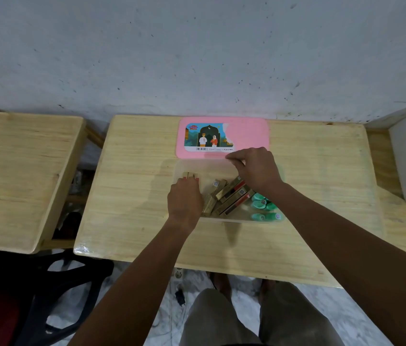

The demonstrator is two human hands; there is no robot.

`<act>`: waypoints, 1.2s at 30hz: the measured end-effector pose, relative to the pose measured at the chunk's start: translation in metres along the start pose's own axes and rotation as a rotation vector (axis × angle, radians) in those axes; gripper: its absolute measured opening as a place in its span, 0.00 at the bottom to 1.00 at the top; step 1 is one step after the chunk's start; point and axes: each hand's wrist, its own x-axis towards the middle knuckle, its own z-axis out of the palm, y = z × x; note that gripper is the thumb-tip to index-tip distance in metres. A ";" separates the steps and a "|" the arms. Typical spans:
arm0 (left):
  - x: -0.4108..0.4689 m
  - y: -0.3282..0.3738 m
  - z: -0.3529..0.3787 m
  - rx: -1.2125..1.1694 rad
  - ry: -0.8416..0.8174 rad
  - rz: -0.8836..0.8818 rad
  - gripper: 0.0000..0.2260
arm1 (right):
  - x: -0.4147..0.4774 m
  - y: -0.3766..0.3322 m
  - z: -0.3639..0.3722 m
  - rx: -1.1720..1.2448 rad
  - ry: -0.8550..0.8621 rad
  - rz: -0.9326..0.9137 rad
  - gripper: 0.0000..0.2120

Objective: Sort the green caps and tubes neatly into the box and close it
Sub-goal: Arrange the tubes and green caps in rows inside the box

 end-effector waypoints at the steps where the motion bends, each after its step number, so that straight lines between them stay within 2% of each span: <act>1: -0.001 0.000 0.000 0.010 -0.003 0.004 0.07 | 0.000 0.000 0.000 0.001 -0.001 -0.001 0.09; 12: 0.001 -0.003 0.002 0.031 0.014 0.014 0.07 | -0.001 -0.001 -0.001 0.012 -0.002 -0.004 0.09; 19: 0.004 0.001 0.007 -0.131 -0.031 0.034 0.06 | -0.001 -0.001 -0.001 0.004 -0.009 0.003 0.09; 25: 0.002 0.002 0.010 -0.280 -0.110 0.010 0.12 | -0.001 -0.002 -0.003 0.010 -0.013 0.002 0.09; 32: 0.006 -0.003 0.007 -0.331 -0.074 -0.039 0.08 | -0.001 -0.001 -0.001 0.004 -0.012 0.008 0.09; 36: 0.006 -0.002 0.005 -0.276 -0.062 0.002 0.09 | -0.001 -0.002 -0.002 0.010 -0.013 0.011 0.09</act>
